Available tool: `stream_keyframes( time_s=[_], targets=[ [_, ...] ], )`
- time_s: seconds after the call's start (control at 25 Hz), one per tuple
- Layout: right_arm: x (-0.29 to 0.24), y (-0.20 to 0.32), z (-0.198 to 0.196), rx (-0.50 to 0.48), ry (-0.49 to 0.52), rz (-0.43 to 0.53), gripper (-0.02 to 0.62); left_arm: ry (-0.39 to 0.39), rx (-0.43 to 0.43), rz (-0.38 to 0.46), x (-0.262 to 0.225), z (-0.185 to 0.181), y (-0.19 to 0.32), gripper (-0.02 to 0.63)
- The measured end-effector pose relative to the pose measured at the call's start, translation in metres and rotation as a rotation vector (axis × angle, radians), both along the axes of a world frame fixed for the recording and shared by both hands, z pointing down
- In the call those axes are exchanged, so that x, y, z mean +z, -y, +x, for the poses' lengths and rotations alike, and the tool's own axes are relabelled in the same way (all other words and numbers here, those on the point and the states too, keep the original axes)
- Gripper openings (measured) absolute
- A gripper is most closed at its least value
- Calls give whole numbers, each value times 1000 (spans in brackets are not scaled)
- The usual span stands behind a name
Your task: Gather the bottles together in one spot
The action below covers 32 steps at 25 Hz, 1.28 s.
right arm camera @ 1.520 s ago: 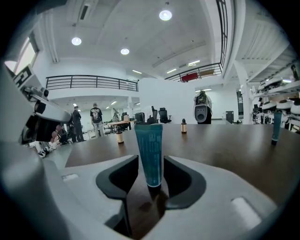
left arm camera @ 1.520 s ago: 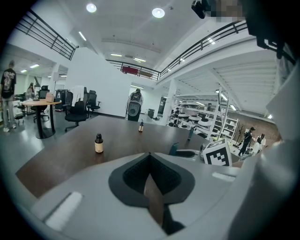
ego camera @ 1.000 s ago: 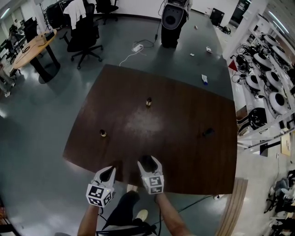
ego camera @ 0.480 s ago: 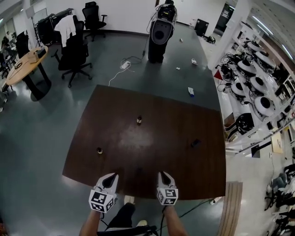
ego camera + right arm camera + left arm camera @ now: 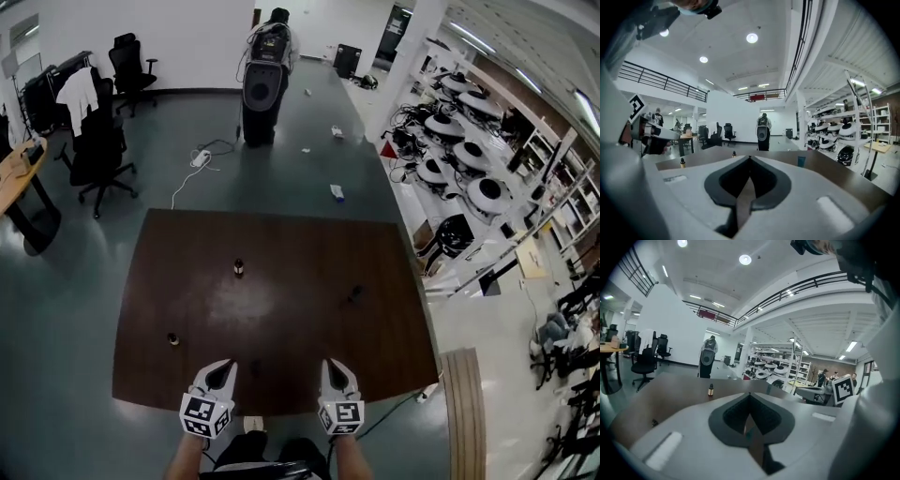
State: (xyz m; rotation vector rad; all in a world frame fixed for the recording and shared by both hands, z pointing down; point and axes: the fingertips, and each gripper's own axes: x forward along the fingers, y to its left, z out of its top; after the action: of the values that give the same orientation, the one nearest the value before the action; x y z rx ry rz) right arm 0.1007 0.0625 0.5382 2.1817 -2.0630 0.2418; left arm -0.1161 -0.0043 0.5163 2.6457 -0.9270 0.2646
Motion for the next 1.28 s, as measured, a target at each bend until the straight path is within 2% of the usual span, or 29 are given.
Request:
stream_keyframes(
  time_s=[0.16,0.36,0.48,0.68,0.96,1.28],
  targets=[
    [-20,-13,30,85,-3,32,2,-13,84,22,-11,43,-3,0],
    [-32,-24,69,108,-4,78,2,-13,173,61,-21,96,-7,0],
    [-31,-23,100,129,-7,82,2,0,195,67,-18,122,-7,0],
    [-22,-14,137,108,2,53,2,3,176,32,-13,162,-4,0],
    [13,25,178,2,25,-9,2,11,120,1,2,222,15,0],
    [45,66,211,-98,48,-68,2,47,28,-56,20,249,33,0]
  ],
)
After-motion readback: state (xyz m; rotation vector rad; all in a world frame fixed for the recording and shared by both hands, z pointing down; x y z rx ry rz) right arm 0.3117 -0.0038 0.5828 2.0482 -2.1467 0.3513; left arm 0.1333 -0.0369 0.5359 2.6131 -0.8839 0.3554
